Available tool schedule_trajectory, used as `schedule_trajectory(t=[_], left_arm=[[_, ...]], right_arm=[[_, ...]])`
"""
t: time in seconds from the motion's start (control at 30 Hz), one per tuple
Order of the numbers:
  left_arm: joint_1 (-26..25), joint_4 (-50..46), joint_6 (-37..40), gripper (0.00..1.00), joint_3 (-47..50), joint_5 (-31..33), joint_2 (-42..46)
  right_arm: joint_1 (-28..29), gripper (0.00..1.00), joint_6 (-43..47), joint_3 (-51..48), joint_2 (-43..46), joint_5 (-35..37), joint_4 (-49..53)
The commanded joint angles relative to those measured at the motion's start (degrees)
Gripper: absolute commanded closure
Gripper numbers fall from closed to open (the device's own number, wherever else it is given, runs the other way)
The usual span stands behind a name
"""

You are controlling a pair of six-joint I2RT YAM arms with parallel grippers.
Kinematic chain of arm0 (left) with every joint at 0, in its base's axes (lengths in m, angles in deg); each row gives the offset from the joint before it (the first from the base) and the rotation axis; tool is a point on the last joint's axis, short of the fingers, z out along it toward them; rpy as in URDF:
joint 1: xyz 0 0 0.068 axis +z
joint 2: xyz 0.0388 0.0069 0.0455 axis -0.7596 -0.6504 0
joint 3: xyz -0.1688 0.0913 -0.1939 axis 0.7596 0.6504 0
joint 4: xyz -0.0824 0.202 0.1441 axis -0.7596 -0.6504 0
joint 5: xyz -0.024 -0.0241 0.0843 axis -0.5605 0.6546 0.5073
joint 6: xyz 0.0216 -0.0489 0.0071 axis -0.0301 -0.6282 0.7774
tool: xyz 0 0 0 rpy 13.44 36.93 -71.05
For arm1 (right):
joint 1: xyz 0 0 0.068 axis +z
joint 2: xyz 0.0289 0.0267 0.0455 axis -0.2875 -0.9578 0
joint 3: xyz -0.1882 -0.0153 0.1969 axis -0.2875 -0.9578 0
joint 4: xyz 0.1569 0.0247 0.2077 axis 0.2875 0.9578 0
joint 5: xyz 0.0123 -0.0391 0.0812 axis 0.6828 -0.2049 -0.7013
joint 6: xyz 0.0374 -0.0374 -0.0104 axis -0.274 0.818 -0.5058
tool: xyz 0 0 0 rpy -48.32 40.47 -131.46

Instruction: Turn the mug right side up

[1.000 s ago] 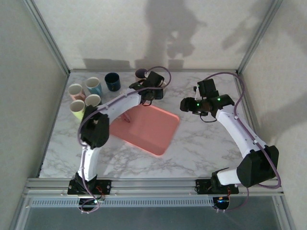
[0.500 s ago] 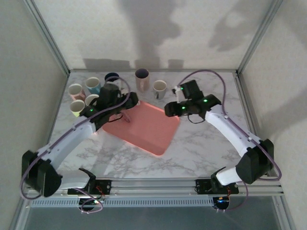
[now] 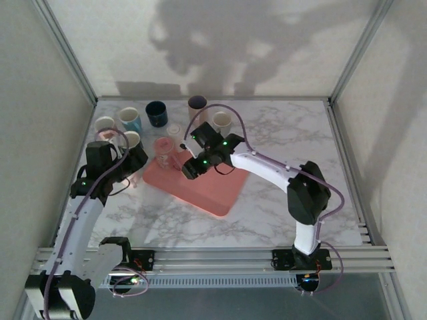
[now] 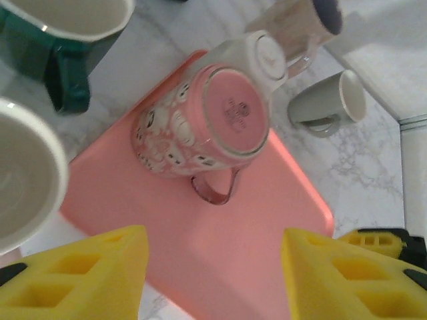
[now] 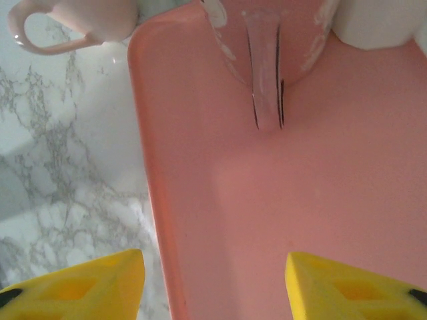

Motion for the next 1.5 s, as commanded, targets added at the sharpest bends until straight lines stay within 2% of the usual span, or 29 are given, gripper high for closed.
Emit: schedule_trajectory(t=[0.0, 0.2, 0.53, 0.67, 0.97, 1.3, 1.47], left_arm=[[2.80, -0.92, 2.64, 0.46, 1.23, -5.89, 0.27], [5.99, 0.58, 3.02, 0.46, 2.92, -9.31, -0.33], [9.01, 0.53, 3.76, 0.46, 3.27, -11.27, 0.38], [9.65, 0.18, 3.85, 0.46, 3.08, -11.52, 0.40], [10.13, 0.18, 3.50, 0.47, 2.73, -11.91, 0.40], [10.20, 0.53, 1.56, 0.47, 1.48, -13.37, 0.37], [10.29, 1.19, 0.16, 0.47, 0.18, -14.97, 0.66]], right_arm=[[0.33, 0.41, 2.19, 3.76, -3.83, 2.38, -3.94], [0.46, 0.42, 8.53, 6.21, -9.71, 2.27, -8.81], [0.49, 0.42, 6.11, 17.96, -19.77, 4.79, -5.68], [0.89, 0.46, 5.62, 21.30, -22.28, 6.35, -3.85], [1.95, 0.64, 5.81, 26.03, -25.87, 12.63, -0.42], [2.01, 0.99, 6.92, 26.72, -26.61, 16.19, 1.26], [1.95, 1.00, 7.41, 21.07, -21.44, 14.59, -3.63]])
